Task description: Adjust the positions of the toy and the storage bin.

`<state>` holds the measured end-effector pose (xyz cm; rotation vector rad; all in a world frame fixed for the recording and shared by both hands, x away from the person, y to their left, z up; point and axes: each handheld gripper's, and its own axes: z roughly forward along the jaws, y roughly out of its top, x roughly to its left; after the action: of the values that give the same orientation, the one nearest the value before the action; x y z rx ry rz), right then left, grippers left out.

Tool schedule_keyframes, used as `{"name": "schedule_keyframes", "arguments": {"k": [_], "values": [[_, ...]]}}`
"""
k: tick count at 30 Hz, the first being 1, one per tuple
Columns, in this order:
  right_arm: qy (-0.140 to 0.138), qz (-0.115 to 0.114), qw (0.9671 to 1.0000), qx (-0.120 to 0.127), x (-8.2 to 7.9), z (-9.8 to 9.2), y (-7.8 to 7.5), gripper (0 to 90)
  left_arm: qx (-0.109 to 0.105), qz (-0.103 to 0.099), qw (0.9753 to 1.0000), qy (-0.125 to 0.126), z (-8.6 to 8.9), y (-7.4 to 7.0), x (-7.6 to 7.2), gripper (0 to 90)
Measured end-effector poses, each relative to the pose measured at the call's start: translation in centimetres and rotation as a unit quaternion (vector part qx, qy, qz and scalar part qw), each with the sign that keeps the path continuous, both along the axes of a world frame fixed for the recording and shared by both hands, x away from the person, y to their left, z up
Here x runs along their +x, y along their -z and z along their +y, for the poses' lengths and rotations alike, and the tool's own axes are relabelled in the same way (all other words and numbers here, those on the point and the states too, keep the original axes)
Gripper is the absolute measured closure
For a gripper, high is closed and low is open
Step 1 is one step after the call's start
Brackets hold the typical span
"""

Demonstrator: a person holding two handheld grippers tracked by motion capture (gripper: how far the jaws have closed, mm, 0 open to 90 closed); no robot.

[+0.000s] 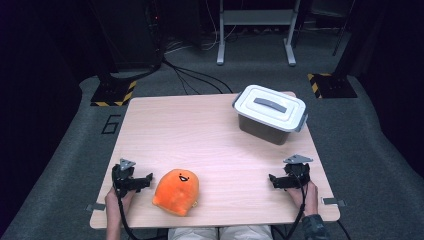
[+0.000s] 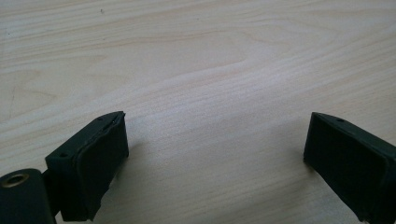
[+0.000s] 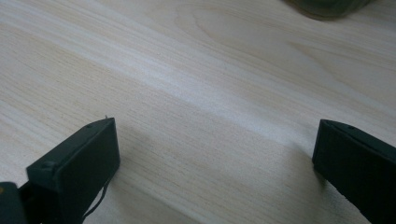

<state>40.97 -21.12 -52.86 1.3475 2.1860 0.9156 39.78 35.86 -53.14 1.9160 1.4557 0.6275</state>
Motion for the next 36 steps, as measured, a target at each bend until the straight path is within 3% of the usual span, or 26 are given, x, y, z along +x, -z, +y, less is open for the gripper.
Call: {"name": "schedule_keyframes", "arguments": {"k": [12, 14, 18, 23, 26, 28, 36], "values": [[-0.008, -0.006, 0.9999, -0.01, 0.0, 0.1, -0.1, 0.0, 0.0, 0.0, 1.0, 0.0, 0.0, 0.0, 0.0, 6.1], [-0.013, 0.001, 0.9998, 0.015, -0.1, 0.1, -0.4, 0.0, 0.0, 0.0, 1.0, 0.0, 0.0, 0.0, 0.0, 6.1], [-0.019, -0.007, 0.9996, 0.02, -0.5, 0.8, -1.1, 0.1, 0.0, 0.0, 1.0, 0.001, 0.0, 0.0, 0.0, 6.1], [-0.051, -0.012, 0.9982, 0.028, -1.0, 2.7, -2.3, 0.3, 0.001, 0.0, 1.0, 0.001, 0.0, 0.0, 0.0, 6.1], [-0.077, -0.012, 0.996, 0.045, -1.2, 4.5, -3.0, 0.4, 0.0, 0.0, 1.0, 0.001, 0.0, 0.0, 0.0, 6.0], [-0.082, -0.012, 0.9956, 0.044, -1.3, 5.0, -3.2, 0.4, 0.0, 0.0, 1.0, 0.001, 0.0, 0.0, 0.0, 6.0], [-0.14, -0.02, 0.9891, 0.041, -1.8, 9.3, -4.9, 0.4, 0.0, 0.0, 1.0, 0.002, 0.0, 0.0, 0.0, 6.0]]}}
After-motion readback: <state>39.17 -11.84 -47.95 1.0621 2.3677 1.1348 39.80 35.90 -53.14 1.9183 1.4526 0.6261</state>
